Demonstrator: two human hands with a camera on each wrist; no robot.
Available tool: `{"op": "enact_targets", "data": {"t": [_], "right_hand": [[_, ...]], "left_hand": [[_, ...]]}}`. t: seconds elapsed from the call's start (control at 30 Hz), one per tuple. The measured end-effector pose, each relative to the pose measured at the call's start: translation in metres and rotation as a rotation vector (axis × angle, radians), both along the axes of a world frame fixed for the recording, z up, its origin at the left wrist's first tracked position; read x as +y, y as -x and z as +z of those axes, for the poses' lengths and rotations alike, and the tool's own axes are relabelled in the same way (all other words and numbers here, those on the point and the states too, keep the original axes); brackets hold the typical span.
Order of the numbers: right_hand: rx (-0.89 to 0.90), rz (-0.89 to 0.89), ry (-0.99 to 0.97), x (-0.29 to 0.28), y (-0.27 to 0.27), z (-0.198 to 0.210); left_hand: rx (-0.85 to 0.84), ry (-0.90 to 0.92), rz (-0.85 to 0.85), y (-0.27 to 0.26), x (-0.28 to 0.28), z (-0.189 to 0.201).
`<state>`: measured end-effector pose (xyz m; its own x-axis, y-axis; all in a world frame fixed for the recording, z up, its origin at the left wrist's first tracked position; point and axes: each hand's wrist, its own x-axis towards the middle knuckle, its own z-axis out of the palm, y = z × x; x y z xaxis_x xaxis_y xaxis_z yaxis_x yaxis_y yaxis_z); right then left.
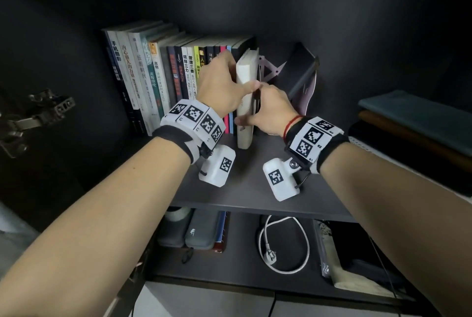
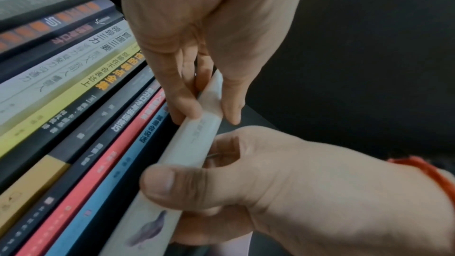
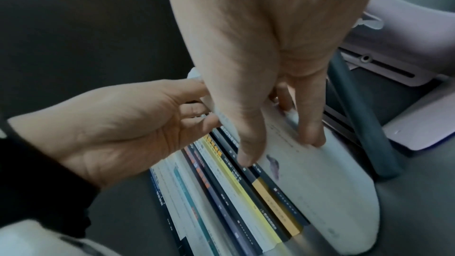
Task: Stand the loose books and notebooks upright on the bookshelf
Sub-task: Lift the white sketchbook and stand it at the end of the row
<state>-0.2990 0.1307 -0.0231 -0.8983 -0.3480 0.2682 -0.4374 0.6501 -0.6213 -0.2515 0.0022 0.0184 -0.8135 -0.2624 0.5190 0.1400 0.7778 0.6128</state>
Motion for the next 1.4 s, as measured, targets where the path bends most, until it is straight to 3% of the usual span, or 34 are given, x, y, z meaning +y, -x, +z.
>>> {"op": "enact_targets", "data": {"t": [0.27,0.47,0.6,0.97,1.3,1.4], "right_hand": [[0.018,-0.036,-0.022,-0.005,0.007,0.002],[0.146,-0.201,-0.056,-0.004,0.014,-0.001],[0.133,-0.268,-0.089,-0.005,0.02,0.003],[0.012,-0.084,-0.266,-0.018,0.032,0.022],[0.036,-0.126,-0.302,-0.012,0.025,0.026],[-0.071,-0.131,-0.314,0.011,0.021,0.03]], "left_hand": [[-0.029,-0.003,-0.008,0.011,-0.009,-0.005],[-0.074,0.065,0.056,0.023,-0.005,-0.018],[-0.061,0.057,0.098,0.033,-0.007,-0.023],[-0.141,0.131,0.056,0.04,-0.025,-0.009],[-0.204,0.293,0.178,0.035,-0.018,0.0],[-0.229,0.323,0.209,0.029,-0.016,-0.001]]}}
